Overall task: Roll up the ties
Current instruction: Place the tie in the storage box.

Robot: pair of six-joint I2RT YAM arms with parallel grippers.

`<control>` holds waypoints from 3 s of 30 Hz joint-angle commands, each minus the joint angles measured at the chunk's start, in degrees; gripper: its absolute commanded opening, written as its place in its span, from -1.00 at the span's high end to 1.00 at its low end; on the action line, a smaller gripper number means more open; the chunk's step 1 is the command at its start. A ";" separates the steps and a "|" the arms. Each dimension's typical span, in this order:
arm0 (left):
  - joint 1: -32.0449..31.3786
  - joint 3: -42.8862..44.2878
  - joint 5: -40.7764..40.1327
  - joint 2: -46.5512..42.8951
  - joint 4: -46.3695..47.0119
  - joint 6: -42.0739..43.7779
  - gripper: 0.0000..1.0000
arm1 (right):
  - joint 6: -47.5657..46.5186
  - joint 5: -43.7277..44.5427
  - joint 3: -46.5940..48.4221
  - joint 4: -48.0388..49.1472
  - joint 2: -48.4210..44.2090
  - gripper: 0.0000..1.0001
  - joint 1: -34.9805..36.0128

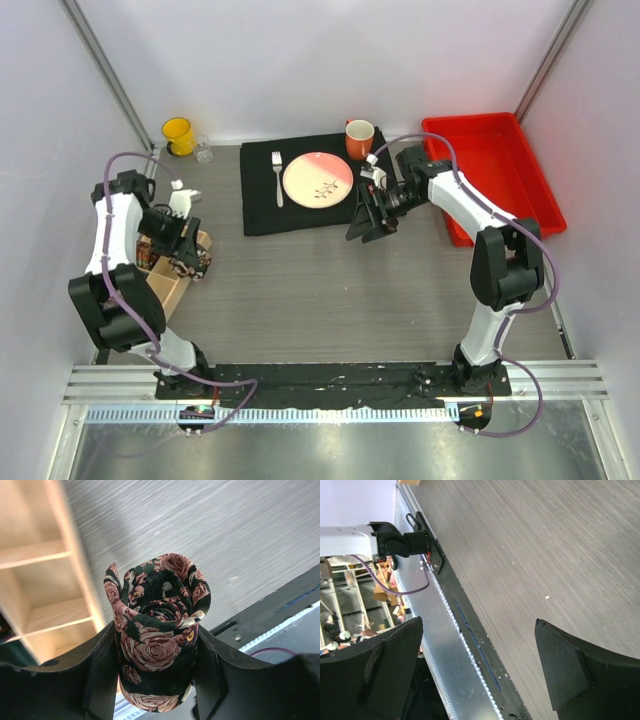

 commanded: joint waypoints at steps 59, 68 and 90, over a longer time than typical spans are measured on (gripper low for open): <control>6.31 -18.12 -16.36 9.60 33.00 2.22 1.00 | -9.18 8.22 6.30 -9.12 2.26 -0.99 -0.27; 6.49 -17.16 -9.34 10.57 31.00 1.78 0.45 | -9.97 8.39 6.04 -10.00 2.00 -0.99 -0.62; 6.49 -12.76 -3.52 2.84 26.50 1.43 -0.48 | -10.94 7.07 4.90 -10.88 1.90 -0.99 -1.50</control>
